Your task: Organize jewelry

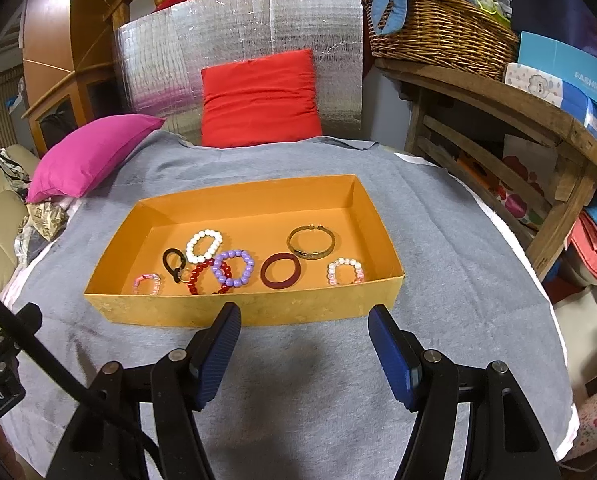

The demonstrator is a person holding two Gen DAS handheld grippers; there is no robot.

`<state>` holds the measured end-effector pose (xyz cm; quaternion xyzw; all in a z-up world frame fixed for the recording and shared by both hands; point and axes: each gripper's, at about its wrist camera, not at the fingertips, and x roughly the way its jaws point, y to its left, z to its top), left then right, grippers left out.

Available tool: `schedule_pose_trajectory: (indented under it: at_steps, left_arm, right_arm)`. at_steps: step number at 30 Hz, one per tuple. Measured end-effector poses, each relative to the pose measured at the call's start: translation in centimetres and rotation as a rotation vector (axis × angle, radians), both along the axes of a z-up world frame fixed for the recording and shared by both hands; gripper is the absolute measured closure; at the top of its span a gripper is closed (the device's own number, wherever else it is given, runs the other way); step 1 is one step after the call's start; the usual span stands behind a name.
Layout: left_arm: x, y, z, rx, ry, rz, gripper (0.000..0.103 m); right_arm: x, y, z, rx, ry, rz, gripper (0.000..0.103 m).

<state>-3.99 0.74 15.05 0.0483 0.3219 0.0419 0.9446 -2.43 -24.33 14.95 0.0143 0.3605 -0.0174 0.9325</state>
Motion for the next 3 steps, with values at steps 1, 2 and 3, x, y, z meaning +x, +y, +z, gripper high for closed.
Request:
schedule_pose_trajectory:
  at_steps: [1, 2, 3]
  left_arm:
    - [0.04, -0.02, 0.00, 0.000, 0.000, 0.000, 0.005]
    - [0.15, -0.03, -0.06, -0.004, 0.001, 0.000, 0.005]
    - [0.27, -0.01, -0.15, -0.011, 0.005, -0.001, 0.005]
  right_arm:
    - [-0.03, -0.10, -0.02, 0.000, 0.000, -0.001, 0.033]
    - [-0.05, -0.21, -0.02, -0.001, -0.001, -0.003, 0.033]
    - [-0.08, -0.40, -0.04, -0.003, -0.002, -0.005, 0.033]
